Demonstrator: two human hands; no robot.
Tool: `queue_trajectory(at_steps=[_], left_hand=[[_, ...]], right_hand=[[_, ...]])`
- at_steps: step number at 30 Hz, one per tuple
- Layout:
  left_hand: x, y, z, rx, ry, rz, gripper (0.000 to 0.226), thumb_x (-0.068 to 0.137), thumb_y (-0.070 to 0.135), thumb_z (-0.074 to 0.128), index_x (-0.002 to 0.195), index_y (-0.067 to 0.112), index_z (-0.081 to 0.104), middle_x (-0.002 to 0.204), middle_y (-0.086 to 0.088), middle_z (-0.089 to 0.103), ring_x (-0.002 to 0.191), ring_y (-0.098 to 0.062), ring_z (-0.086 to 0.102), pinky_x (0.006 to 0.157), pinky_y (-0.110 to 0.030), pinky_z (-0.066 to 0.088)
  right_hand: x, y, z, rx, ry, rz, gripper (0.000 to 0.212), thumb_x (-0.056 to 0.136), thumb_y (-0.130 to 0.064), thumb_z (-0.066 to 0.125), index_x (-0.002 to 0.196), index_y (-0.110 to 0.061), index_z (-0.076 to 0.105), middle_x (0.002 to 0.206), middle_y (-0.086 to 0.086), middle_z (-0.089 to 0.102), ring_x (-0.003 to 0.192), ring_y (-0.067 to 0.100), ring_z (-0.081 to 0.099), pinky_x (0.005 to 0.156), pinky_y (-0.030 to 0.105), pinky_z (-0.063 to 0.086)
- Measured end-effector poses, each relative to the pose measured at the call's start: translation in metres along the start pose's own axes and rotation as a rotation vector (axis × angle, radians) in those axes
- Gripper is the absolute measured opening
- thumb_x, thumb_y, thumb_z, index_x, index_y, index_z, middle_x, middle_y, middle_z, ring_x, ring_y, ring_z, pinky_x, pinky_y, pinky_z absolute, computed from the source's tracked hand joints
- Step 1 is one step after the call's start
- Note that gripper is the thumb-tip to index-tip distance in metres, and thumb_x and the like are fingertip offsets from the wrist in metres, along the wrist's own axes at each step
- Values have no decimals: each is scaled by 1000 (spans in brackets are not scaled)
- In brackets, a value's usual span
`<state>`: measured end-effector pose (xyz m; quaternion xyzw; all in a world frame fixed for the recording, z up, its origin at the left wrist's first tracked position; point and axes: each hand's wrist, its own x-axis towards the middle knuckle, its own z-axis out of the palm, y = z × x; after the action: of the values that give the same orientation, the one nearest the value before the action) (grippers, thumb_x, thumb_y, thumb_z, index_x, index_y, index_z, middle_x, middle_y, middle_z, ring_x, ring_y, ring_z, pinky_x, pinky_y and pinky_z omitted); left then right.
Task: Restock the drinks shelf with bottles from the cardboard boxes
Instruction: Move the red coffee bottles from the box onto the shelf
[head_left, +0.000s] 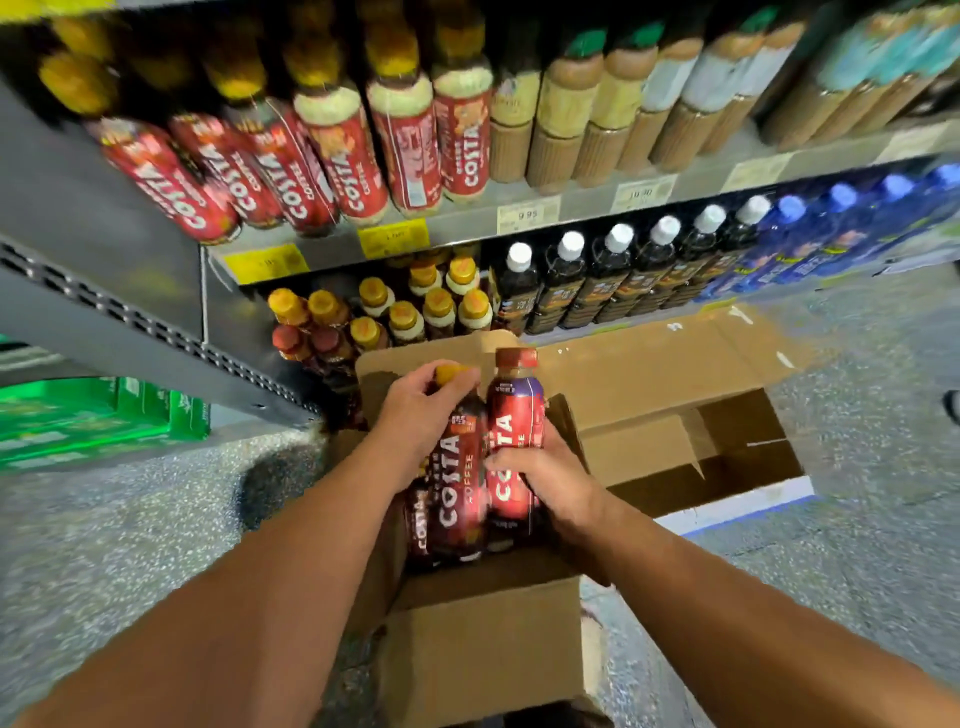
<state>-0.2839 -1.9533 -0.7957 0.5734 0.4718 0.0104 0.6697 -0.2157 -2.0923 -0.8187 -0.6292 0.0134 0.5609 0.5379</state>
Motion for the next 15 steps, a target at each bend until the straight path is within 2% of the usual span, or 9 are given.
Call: queue_trajectory(at_steps=[2, 4, 6, 9, 11, 15], left_hand=[[-10, 26, -2, -11, 37, 25, 18, 77, 50, 68, 81, 33, 68, 99, -4, 70, 97, -28, 66, 90, -47, 53], [-18, 51, -7, -21, 57, 44, 28, 69, 61, 65, 84, 38, 66, 109, -1, 67, 103, -25, 63, 95, -50, 49], [-25, 76, -12, -43, 62, 69, 22, 79, 59, 61, 88, 39, 63, 114, 3, 63, 107, -22, 59, 98, -48, 46], [-37, 107, -22, -72, 87, 116, 17, 88, 53, 56, 88, 36, 58, 110, 7, 60, 109, -20, 56, 97, -43, 45], [-46, 125, -26, -111, 94, 122, 17, 88, 53, 55, 87, 37, 58, 114, 1, 61, 110, -25, 58, 97, -48, 47], [-62, 153, -34, -150, 146, 135, 17, 91, 51, 52, 92, 34, 54, 115, -3, 61, 107, -27, 60, 95, -48, 49]], right_hand=[[-11, -23, 7, 18, -23, 0, 68, 58, 1, 70, 123, -13, 52, 113, 25, 63, 99, 39, 65, 86, 52, 54], [-23, -46, 11, -14, -50, 0, 64, 67, 7, 69, 124, -16, 53, 108, 17, 68, 94, 33, 68, 79, 44, 56], [-32, -72, 13, -20, -84, -18, 57, 73, 8, 67, 122, -19, 56, 105, 9, 71, 93, 28, 69, 76, 39, 56], [-43, -107, 17, 18, -163, -46, 62, 64, 0, 74, 123, -12, 57, 112, 18, 68, 102, 40, 65, 86, 51, 54], [-49, -126, 22, 17, -177, -61, 67, 56, -6, 76, 121, -9, 59, 111, 23, 67, 100, 43, 64, 88, 55, 52], [-61, -160, 35, -21, -206, -72, 59, 57, -11, 71, 114, -9, 58, 97, 17, 68, 82, 32, 67, 74, 43, 54]])
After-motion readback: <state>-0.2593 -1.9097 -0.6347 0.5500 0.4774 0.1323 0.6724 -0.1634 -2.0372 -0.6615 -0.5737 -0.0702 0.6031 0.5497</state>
